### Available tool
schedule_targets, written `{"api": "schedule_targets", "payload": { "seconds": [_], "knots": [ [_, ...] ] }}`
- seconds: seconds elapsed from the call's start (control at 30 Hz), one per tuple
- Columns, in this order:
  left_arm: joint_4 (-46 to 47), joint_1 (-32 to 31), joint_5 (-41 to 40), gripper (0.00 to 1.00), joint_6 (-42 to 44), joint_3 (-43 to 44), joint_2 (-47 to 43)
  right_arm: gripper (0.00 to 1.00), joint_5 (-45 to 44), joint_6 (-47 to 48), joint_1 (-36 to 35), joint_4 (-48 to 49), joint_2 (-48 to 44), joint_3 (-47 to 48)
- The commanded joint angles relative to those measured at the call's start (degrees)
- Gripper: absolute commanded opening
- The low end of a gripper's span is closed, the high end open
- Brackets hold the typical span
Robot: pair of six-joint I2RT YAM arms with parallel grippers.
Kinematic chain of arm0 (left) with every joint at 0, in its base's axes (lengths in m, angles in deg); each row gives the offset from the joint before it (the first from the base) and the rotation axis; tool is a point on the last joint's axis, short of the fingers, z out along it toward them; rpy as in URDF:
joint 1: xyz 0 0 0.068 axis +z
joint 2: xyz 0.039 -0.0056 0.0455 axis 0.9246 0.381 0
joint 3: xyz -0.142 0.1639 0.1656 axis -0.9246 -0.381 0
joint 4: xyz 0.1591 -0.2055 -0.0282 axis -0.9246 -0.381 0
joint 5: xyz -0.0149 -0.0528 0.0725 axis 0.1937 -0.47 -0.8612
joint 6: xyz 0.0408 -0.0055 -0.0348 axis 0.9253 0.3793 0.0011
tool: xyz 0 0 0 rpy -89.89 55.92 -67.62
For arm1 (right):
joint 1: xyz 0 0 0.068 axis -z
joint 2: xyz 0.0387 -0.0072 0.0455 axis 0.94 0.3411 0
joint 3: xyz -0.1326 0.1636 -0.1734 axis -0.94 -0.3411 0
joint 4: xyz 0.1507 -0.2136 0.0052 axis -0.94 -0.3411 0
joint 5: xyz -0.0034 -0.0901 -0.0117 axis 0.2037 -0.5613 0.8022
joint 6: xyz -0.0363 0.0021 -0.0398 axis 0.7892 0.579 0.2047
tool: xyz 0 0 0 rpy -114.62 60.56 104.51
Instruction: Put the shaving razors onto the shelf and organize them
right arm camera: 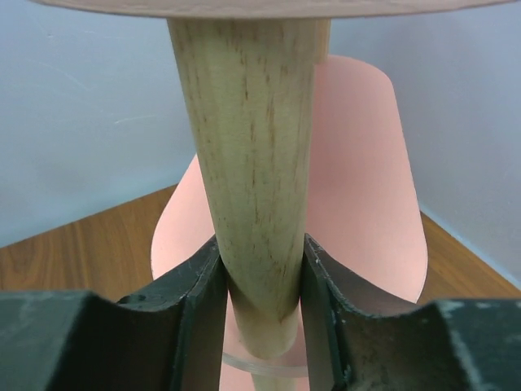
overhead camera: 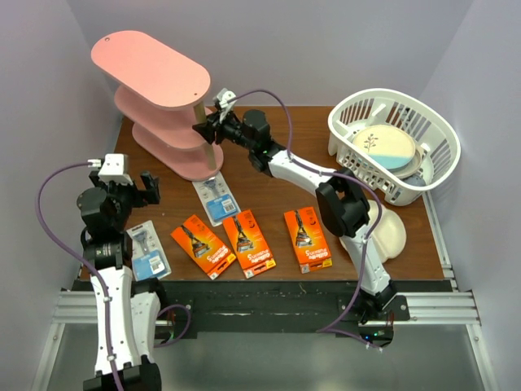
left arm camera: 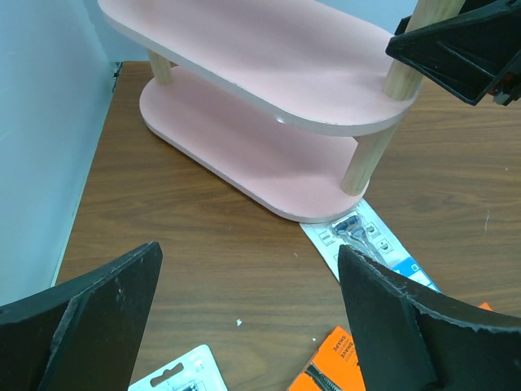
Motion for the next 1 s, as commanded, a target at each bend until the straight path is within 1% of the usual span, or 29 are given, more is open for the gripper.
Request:
{"api": "schedule_targets", "payload": {
  "seconds": [0.0, 0.27, 0.37, 0.43, 0.47, 0.57, 0.6, 0.67, 0.77, 0.8, 0.83, 0.87, 0.9, 0.97],
  "knots": [
    [3.56, 0.47, 2.25, 0.94, 0.26, -0.44, 0.52, 0.30, -1.38, 2.10, 4.01, 0.07, -2.75, 2.51],
    [4.70, 0.47, 4.80, 0.94, 0.08, -0.79, 2.02, 0.23, -2.52, 4.03, 8.49, -1.34, -0.73, 7.69],
    [4.88, 0.56, 4.45, 0.94, 0.87, -0.97, 2.28, 0.22, -3.14, 4.12, 9.89, -1.60, -0.20, 8.84],
    [5.67, 0.47, 3.84, 0.94, 1.31, -0.97, 2.54, 0.19, -3.40, 4.12, 10.60, -1.78, -0.11, 9.11],
    [6.28, 0.47, 2.71, 0.94, 1.66, -0.97, 2.72, 0.18, -3.32, 5.86, 11.39, -1.86, -0.20, 9.11],
    [9.61, 0.47, -0.54, 0.94, 2.11, -0.71, 4.38, 0.16, -2.79, 6.40, 13.06, -2.30, -0.55, 8.93],
    [11.97, 0.47, -1.25, 0.94, 2.11, -0.53, 4.91, 0.15, -2.79, 6.49, 13.50, -2.56, -0.81, 8.76],
    [15.40, 0.56, -2.66, 0.94, 1.85, -0.18, 7.11, 0.14, -2.70, 6.40, 15.16, -3.27, -1.08, 8.50],
    [23.23, 0.47, -3.11, 0.95, -0.34, 1.40, 12.20, 0.13, -1.48, 6.05, 18.15, -4.50, -1.69, 8.50],
    [26.90, 0.56, -2.85, 0.95, -0.96, 3.67, 16.39, 0.12, -1.21, 6.40, 18.95, -4.85, -1.78, 8.58],
    [28.42, 0.47, -2.50, 0.95, -1.84, 5.25, 18.78, 0.12, -0.86, 7.01, 19.65, -5.81, -1.60, 8.67],
    [29.65, 0.47, -2.67, 1.00, -3.59, 7.01, 21.33, 0.11, -0.68, 7.98, 21.05, -6.43, -1.52, 9.10],
    [31.67, 0.38, -2.84, 1.00, -4.30, 10.68, 26.23, 0.11, -0.85, 8.25, 21.76, -6.96, -1.43, 9.46],
    [33.96, 0.38, -3.63, 1.00, -6.40, 13.69, 30.73, 0.10, -0.85, 8.25, 23.60, -8.10, -1.25, 10.16]
  ]
}}
